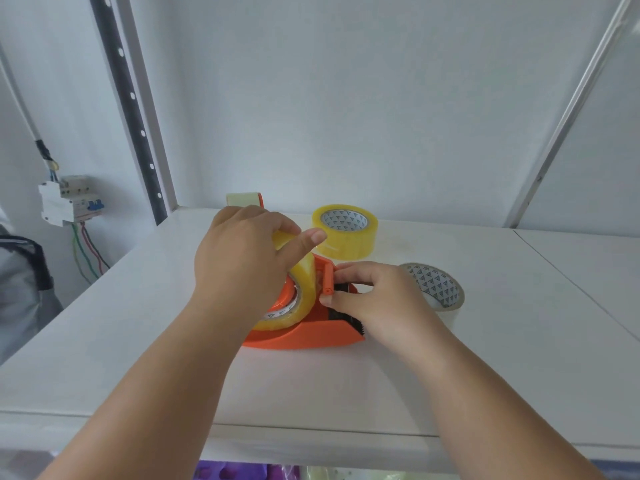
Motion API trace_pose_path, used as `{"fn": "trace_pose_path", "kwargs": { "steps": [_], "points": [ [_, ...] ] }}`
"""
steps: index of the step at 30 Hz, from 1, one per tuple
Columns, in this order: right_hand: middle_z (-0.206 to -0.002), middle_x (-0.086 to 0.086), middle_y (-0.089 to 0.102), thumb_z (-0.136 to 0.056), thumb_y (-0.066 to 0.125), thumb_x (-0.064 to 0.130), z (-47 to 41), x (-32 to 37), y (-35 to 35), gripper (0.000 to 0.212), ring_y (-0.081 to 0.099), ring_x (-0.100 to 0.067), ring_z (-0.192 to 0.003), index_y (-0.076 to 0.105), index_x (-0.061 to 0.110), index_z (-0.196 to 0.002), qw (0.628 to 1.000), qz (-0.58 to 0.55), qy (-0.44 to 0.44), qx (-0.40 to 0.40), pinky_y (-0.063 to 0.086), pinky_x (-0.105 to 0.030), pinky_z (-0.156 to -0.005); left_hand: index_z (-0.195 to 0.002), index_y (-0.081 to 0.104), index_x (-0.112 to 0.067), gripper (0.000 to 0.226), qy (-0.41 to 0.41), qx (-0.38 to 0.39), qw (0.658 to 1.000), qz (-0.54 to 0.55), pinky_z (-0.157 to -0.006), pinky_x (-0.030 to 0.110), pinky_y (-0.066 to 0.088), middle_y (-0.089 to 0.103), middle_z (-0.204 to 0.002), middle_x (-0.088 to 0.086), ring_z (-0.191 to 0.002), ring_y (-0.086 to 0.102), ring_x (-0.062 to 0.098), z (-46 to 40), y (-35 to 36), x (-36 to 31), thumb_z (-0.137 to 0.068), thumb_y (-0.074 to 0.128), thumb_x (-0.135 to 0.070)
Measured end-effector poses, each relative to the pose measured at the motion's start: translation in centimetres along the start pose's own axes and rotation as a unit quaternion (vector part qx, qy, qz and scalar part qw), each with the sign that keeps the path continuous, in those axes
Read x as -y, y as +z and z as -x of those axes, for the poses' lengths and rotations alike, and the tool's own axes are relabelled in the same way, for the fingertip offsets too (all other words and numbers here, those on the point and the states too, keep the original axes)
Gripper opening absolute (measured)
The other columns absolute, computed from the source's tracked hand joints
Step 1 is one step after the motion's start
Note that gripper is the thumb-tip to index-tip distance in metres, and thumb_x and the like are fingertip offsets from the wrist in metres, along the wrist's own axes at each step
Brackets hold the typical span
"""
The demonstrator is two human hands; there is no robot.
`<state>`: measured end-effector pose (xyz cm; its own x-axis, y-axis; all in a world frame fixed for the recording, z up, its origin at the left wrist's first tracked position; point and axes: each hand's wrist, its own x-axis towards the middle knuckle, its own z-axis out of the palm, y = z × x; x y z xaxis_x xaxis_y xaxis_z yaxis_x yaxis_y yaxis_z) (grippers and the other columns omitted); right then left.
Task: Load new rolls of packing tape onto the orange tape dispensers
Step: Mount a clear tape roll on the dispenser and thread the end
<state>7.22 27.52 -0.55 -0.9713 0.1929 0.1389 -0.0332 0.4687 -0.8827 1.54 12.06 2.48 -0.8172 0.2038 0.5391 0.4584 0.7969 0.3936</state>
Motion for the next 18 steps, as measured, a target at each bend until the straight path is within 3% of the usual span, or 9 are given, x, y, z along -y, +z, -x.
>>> {"fn": "trace_pose_path", "kwargs": {
  "steps": [4,9,18],
  "points": [
    [-0.102,0.019,0.064,-0.079,0.071,0.030,0.2,-0.4,1.1,0.007,0.057,0.001,-0.099,0.072,0.030,-0.085,0.999,0.035,-0.023,-0.034,0.047,-0.025,-0.084,-0.094,0.067,-0.030,0.074,-0.005,0.001,1.000,0.012,-0.071,0.025,0.026,0.053,-0.086,-0.012,-0.093,0.040,0.009,-0.1,0.0,0.1,-0.063,0.020,-0.078],
    [-0.097,0.014,0.062,-0.083,0.063,0.020,0.5,-0.2,1.9,0.009,0.056,-0.007,-0.098,0.071,0.022,-0.087,0.991,0.090,-0.066,-0.069,0.047,-0.027,-0.083,-0.094,0.067,-0.030,0.076,-0.007,-0.007,1.000,0.007,-0.070,0.026,0.027,0.054,-0.086,-0.012,-0.091,0.037,0.008,-0.1,0.0,0.0,-0.062,0.019,-0.078],
    [-0.105,0.015,0.065,-0.081,0.066,0.031,-0.2,0.2,-0.6,0.018,0.062,-0.005,-0.096,0.069,0.029,-0.099,0.991,0.132,-0.018,0.024,0.051,-0.032,-0.087,-0.097,0.069,-0.029,0.070,0.027,0.009,1.000,-0.008,-0.073,0.022,0.023,0.057,-0.094,-0.011,-0.104,0.044,0.013,-0.4,-0.1,0.0,-0.067,0.026,-0.075]
  ]
}}
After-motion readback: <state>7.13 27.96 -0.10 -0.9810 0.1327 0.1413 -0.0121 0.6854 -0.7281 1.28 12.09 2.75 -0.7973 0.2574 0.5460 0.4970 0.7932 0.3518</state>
